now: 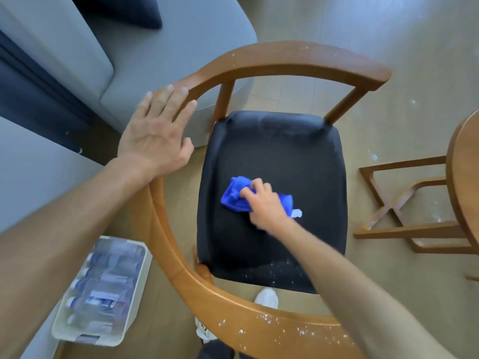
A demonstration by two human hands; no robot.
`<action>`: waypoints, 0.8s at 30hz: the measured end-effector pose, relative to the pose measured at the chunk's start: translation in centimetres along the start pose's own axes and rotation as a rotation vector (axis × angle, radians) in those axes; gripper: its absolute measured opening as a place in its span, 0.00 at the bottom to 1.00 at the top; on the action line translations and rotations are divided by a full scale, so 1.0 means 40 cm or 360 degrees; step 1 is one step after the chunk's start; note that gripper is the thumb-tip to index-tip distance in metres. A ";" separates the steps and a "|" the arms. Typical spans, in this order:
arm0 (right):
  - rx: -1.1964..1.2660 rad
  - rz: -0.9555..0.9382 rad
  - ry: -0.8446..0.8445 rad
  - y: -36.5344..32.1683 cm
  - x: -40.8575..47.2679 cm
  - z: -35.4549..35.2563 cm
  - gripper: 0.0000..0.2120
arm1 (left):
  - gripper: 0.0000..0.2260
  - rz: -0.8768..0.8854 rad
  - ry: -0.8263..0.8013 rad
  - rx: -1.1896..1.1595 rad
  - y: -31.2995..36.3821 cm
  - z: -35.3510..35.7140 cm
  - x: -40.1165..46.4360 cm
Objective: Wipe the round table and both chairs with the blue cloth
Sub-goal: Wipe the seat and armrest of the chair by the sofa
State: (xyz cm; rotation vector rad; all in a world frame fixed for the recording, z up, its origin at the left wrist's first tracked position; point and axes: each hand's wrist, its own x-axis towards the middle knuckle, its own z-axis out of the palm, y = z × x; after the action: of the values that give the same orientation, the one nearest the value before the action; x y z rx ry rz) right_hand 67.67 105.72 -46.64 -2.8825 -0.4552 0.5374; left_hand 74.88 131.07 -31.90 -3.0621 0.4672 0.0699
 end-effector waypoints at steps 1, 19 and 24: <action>-0.0037 -0.0079 -0.0019 -0.033 -0.020 0.026 0.22 | 0.29 -0.0020 0.0004 0.0012 0.002 0.001 0.002; -0.0809 -0.1176 -0.0967 0.448 -0.371 -0.039 0.24 | 0.32 -0.0073 -0.0048 0.0156 0.004 0.010 0.017; -0.0599 -0.1078 -0.0702 0.382 -0.314 -0.050 0.25 | 0.31 -0.0080 -0.0046 0.0152 0.010 0.010 0.015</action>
State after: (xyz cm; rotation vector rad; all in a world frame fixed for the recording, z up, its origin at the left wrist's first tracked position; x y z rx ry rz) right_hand 61.31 87.03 -44.15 -2.6352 -1.6668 1.0299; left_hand 75.33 130.53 -32.36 -2.9732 0.3803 0.0874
